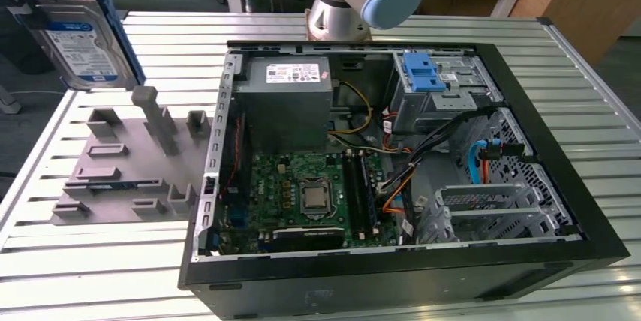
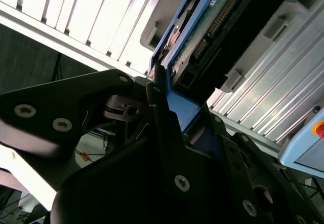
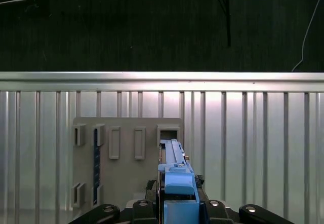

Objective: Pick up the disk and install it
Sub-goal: 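Pick up the disk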

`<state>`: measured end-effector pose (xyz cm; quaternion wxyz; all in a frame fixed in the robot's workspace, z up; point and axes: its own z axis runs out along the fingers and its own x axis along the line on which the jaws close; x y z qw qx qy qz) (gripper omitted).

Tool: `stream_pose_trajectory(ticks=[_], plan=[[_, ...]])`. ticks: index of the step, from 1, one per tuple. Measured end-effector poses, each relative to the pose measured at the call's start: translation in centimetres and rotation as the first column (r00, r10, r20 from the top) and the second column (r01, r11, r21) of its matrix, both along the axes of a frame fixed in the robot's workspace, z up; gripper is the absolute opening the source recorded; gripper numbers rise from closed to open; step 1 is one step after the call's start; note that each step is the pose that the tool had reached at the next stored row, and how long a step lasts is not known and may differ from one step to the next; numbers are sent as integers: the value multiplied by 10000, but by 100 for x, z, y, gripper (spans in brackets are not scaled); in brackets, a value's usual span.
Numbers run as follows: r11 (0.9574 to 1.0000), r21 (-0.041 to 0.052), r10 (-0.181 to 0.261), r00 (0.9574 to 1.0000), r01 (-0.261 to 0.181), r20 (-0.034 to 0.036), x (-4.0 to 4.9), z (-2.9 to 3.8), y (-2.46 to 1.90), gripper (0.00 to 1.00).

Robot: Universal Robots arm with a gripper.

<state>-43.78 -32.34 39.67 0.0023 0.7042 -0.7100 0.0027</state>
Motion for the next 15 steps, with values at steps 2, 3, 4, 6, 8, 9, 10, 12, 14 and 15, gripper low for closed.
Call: stream_pose_trajectory(ticks=[2,3,4,6,8,9,10,12,14,15], plan=[[10000,0,0,10000,0,0,0,19,0,36],[10000,0,0,10000,0,-1,0,28,0,36],[10000,0,0,10000,0,0,0,36,0,36],[10000,0,0,10000,0,1,0,53,0,36],[10000,0,0,10000,0,0,0,70,0,36],[10000,0,0,10000,0,0,0,78,0,36],[10000,0,-1,10000,1,1,0,86,0,36],[10000,0,0,10000,0,0,0,102,0,36],[10000,0,0,10000,0,0,0,119,0,36],[10000,0,0,10000,0,0,0,127,0,36]])
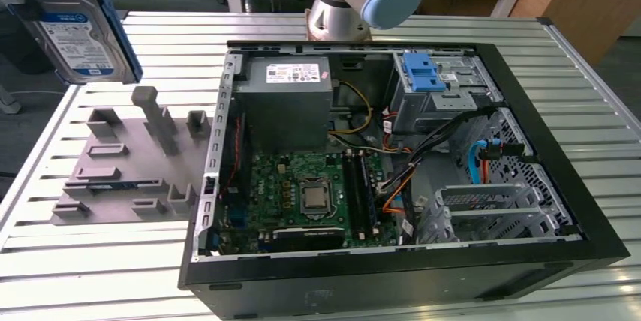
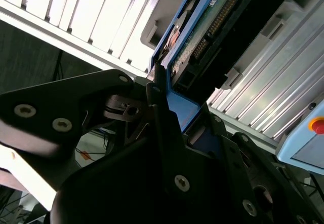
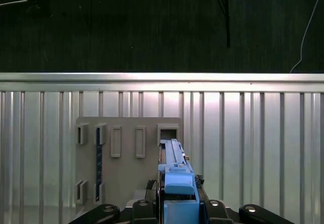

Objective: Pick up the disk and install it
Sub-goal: 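Pick up the disk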

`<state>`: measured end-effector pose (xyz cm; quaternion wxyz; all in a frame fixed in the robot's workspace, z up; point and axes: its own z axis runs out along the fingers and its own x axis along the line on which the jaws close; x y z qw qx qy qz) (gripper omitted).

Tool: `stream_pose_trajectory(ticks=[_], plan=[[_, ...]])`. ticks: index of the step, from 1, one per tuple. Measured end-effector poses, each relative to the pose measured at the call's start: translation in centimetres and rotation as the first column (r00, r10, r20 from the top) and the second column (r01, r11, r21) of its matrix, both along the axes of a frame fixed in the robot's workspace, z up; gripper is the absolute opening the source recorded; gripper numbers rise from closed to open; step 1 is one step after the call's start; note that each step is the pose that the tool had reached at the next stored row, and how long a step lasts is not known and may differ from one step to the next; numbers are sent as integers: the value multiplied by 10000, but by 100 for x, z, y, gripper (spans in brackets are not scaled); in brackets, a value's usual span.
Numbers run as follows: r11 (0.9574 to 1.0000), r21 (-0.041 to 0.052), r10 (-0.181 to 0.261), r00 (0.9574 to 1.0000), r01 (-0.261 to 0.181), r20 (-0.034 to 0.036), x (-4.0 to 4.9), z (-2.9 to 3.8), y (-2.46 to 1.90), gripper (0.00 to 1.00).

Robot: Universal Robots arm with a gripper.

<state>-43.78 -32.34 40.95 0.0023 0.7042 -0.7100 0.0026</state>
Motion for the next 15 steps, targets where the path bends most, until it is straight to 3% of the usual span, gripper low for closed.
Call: stream_pose_trajectory(ticks=[15], plan=[[10000,0,0,10000,0,0,0,125,0,36]])
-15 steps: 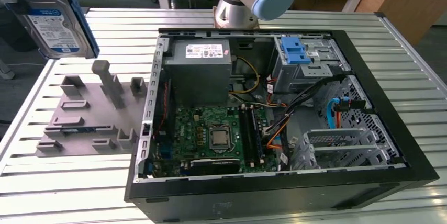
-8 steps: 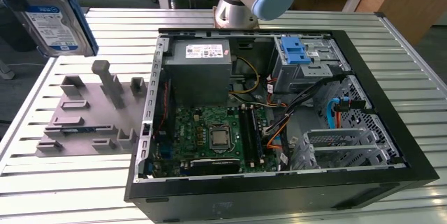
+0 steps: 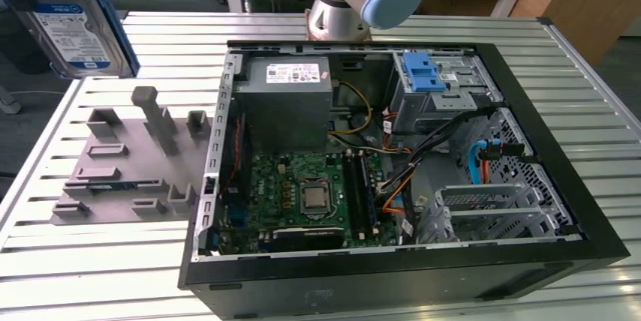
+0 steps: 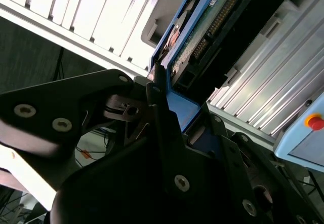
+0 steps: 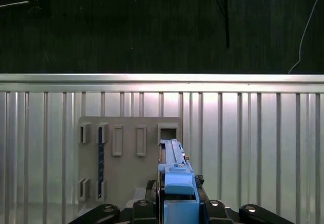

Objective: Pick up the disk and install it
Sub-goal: 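Pick up the disk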

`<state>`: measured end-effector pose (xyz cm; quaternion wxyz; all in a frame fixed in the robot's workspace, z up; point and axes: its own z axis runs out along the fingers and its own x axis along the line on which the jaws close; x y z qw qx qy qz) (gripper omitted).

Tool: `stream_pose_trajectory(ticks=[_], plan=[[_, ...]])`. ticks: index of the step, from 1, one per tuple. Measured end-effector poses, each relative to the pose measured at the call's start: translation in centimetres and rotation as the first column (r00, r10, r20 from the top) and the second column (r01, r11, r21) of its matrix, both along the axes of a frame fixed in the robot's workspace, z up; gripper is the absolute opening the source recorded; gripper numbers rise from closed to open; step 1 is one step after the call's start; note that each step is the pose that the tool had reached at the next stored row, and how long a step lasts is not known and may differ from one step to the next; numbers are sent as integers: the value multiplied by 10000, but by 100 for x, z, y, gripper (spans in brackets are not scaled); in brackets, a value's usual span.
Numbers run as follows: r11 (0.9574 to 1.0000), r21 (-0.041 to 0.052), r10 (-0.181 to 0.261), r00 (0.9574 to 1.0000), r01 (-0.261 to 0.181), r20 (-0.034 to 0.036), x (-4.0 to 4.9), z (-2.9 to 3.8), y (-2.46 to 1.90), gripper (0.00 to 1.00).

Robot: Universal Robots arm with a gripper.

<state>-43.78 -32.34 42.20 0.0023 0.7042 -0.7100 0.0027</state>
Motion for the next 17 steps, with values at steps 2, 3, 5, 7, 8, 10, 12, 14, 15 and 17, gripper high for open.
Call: stream_pose_trajectory(ticks=[2,3,5,7,8,10,12,14,15,17], plan=[[10000,0,0,10000,0,0,0,20,0,36],[10000,0,1,10000,-1,0,0,29,0,36],[10000,0,0,10000,0,0,0,49,0,36],[10000,0,1,10000,-1,0,0,67,0,36],[10000,0,1,10000,-1,0,0,77,0,36],[10000,0,0,10000,0,1,0,96,0,36],[10000,0,0,10000,0,0,0,115,0,36],[10000,0,0,10000,0,0,0,135,0,36],[10000,0,0,10000,0,0,0,145,0,36],[10000,0,1,10000,-1,0,0,164,0,36]])
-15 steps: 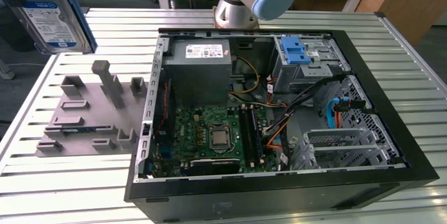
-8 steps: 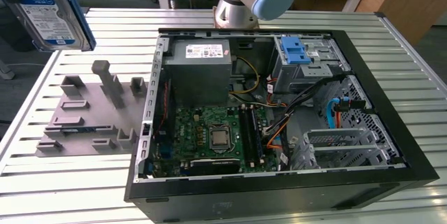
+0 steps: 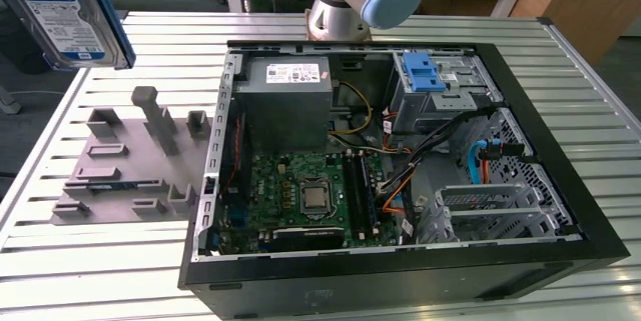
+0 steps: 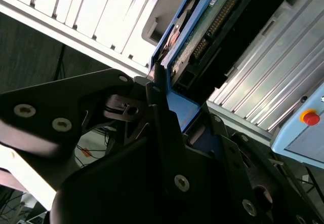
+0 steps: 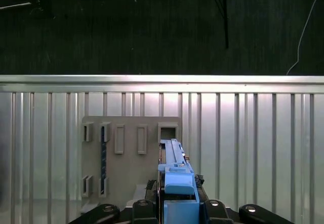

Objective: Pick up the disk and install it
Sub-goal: 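Pick up the disk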

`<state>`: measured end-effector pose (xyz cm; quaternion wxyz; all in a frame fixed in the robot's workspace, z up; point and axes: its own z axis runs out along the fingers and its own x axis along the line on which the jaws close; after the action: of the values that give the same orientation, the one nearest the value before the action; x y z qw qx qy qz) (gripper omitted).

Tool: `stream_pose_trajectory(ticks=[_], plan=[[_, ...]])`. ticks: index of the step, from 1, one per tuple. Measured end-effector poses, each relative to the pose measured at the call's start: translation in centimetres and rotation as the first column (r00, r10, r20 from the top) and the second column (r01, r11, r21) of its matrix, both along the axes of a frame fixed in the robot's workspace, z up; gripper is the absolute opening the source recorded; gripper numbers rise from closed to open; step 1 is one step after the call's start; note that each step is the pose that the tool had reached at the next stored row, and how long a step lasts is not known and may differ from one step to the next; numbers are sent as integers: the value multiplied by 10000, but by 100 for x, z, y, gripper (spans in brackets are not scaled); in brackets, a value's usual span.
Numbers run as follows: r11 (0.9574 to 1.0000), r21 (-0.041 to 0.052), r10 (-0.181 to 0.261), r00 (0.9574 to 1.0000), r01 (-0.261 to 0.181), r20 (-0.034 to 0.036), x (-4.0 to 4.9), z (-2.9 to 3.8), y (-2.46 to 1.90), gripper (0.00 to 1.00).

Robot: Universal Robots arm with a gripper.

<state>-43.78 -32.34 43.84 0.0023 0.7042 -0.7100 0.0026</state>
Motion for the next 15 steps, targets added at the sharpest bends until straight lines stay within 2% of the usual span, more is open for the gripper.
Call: stream_pose_trajectory(ticks=[15], plan=[[10000,0,0,10000,0,1,0,149,0,36]])
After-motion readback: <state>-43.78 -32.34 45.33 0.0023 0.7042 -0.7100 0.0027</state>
